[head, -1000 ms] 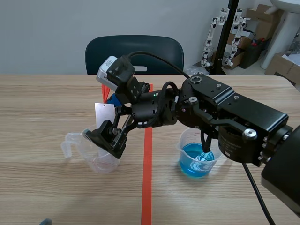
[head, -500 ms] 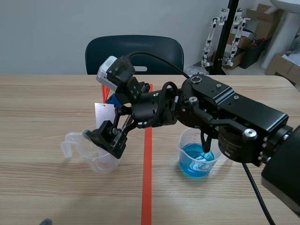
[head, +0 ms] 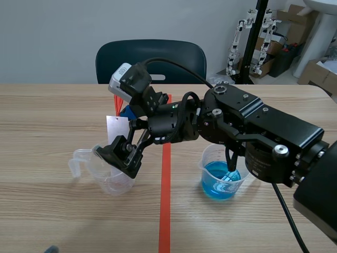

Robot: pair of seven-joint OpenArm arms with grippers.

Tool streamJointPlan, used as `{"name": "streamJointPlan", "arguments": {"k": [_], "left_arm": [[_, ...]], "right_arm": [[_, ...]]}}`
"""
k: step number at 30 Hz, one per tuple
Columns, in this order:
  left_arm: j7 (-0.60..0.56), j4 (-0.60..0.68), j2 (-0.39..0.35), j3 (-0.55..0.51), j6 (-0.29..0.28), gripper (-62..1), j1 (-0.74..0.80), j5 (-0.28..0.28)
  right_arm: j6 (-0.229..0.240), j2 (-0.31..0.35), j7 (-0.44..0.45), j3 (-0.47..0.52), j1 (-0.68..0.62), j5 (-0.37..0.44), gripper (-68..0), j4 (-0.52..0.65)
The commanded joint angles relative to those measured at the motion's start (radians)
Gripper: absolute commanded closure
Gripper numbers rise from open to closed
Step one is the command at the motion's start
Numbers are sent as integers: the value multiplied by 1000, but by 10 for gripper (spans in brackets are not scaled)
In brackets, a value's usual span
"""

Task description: Do the redox reaction experiment. put the plate into the left beaker

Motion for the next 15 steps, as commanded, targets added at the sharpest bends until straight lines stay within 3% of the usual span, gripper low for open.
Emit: {"name": "streamJointPlan", "arguments": {"k": [1, 15], "left_arm": [[-13, 16, -6, 0, 1, -623, 0, -7], [-13, 16, -6, 0, 1, -623, 0, -7]], "right_arm": [[0, -9, 19, 6, 28, 8, -576, 20], [0, -8, 41, 6, 26, 8, -576, 20]]}}
